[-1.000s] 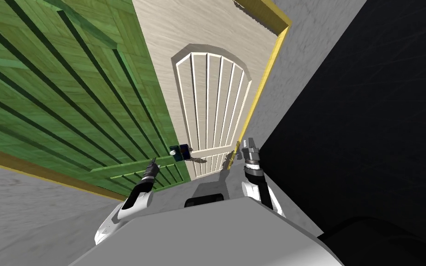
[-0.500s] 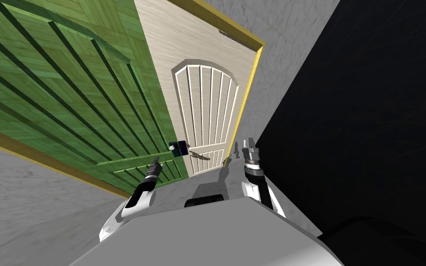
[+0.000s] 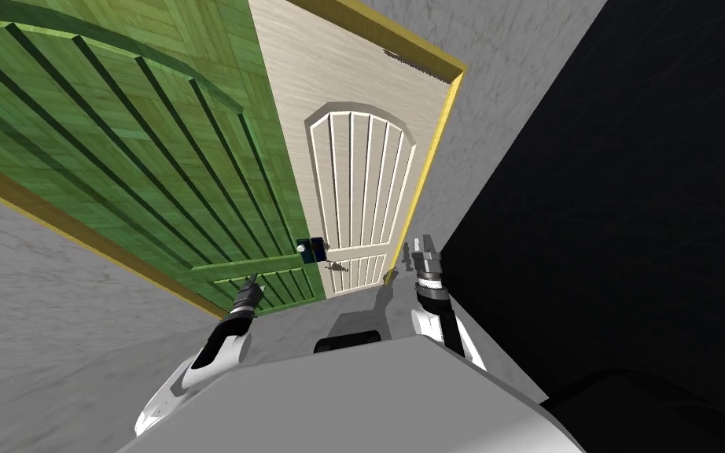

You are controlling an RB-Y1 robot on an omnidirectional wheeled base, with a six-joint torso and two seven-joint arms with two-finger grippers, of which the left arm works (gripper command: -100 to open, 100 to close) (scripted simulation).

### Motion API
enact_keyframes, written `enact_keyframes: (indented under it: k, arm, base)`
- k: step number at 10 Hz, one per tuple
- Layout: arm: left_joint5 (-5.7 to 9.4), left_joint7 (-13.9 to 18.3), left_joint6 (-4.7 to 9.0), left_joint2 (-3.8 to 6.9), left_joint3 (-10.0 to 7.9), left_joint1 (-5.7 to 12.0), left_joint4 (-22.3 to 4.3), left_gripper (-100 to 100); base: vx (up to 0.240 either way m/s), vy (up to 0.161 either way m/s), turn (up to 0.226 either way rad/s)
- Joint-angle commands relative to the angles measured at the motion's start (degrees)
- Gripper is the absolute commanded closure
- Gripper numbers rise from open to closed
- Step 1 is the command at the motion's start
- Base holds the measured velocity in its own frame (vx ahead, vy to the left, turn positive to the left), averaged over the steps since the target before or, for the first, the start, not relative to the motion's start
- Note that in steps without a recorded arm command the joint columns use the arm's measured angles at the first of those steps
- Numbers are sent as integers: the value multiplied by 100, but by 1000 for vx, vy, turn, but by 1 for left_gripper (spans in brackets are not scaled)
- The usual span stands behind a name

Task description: Pull the door open

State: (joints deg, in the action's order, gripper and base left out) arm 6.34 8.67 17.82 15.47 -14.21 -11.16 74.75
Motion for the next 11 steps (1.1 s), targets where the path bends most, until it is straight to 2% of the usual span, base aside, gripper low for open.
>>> enact_keyframes:
  k: [1, 3, 6, 10, 11]
  arm:
    - [17, -25, -53, 55, -160, -21, -63, -100]
    - [17, -39, -63, 52, -190, 21, -87, -100]
    - [0, -49, -60, -15, -94, 150, -61, -100]
    - [-49, -56, -32, -199, 225, 440, 48, -100]
    - [-35, -36, -40, -156, 178, 343, 86, -100]
  base:
    - [66, 55, 108]
    - [137, 45, 3]
    - [170, -9, -67]
    - [223, -55, -168]
    - [106, -57, -39]
